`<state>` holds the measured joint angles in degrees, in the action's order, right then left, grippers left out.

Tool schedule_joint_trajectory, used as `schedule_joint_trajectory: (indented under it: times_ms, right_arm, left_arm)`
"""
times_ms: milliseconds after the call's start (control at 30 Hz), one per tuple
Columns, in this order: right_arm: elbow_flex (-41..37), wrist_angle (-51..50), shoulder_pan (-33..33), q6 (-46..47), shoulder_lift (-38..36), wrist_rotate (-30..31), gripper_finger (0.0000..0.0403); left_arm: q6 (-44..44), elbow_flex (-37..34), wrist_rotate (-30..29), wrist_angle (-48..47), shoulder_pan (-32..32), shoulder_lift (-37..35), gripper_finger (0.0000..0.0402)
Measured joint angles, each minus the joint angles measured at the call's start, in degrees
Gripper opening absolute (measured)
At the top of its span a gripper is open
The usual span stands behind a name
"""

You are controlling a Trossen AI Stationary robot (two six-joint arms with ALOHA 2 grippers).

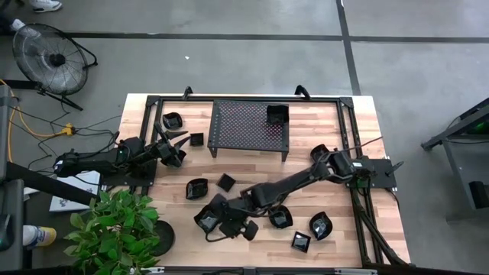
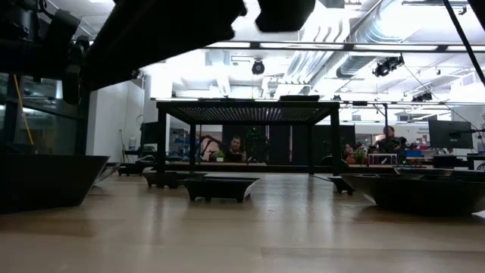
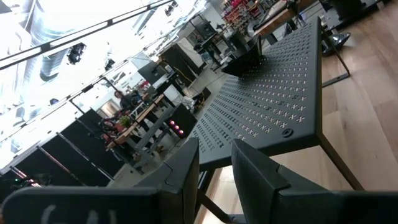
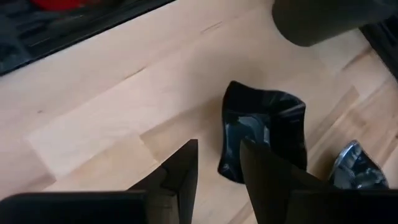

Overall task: Pick & Place Mini shaped plates
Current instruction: Stack the distorted square plate on the distorted square plates on the shelf

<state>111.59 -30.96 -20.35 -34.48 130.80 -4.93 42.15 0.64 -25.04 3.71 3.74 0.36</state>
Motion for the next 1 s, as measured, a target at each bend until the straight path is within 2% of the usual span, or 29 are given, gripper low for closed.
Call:
schedule_joint_trajectory:
  times_ms: [167,267,1000]
  right_arm:
    - [0.0,1.7,-0.1,0.2,2.0,5.0,0.0115]
    - [0.0,2.4,-0.2,0.6,2.5,6.1,0.0115]
    - [0.1,5.1,-0.7,-7.1,5.7,2.6,0.0116]
  left_arm:
    - [0.0,0.0,0.0,0.0,0.0,0.0,0.0092]
    - [0.0,0.0,0.0,0.0,0.0,0.0,0.0092]
    - [0.0,0.0,0.1,0.0,0.0,0.0,0.0092]
